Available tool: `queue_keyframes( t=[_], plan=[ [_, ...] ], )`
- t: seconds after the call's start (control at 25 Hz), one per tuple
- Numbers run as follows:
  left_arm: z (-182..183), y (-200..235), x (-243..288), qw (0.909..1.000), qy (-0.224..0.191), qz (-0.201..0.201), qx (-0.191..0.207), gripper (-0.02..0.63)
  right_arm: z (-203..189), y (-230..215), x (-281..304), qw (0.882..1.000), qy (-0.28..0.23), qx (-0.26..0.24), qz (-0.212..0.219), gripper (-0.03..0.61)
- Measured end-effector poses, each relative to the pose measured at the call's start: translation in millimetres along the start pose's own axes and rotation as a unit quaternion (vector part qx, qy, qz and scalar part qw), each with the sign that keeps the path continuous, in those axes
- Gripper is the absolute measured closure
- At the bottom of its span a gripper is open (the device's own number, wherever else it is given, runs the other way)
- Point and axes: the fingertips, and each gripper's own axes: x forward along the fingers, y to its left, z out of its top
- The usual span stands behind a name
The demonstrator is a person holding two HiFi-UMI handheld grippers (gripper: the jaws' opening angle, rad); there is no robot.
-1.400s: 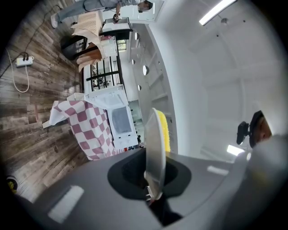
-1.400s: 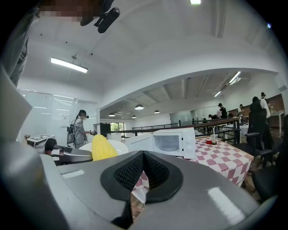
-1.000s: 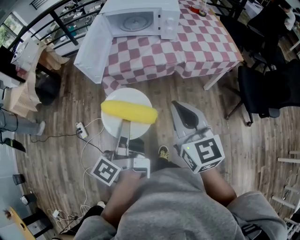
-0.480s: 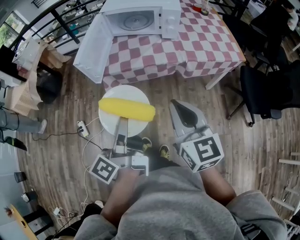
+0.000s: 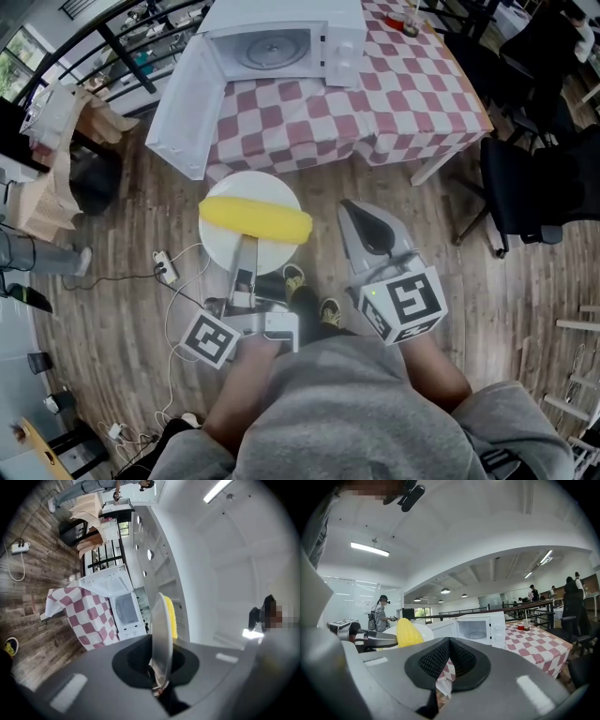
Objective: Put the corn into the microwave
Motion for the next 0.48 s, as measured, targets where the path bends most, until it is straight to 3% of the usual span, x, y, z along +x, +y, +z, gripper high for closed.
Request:
queue_keyframes(
  t=[0.48],
  plan=[
    [40, 23, 57, 0.9999, 0.007, -0.008, -0.011, 0.601, 15, -12, 69, 1.0, 0.007, -0.015, -0.01, 0.58]
  ],
)
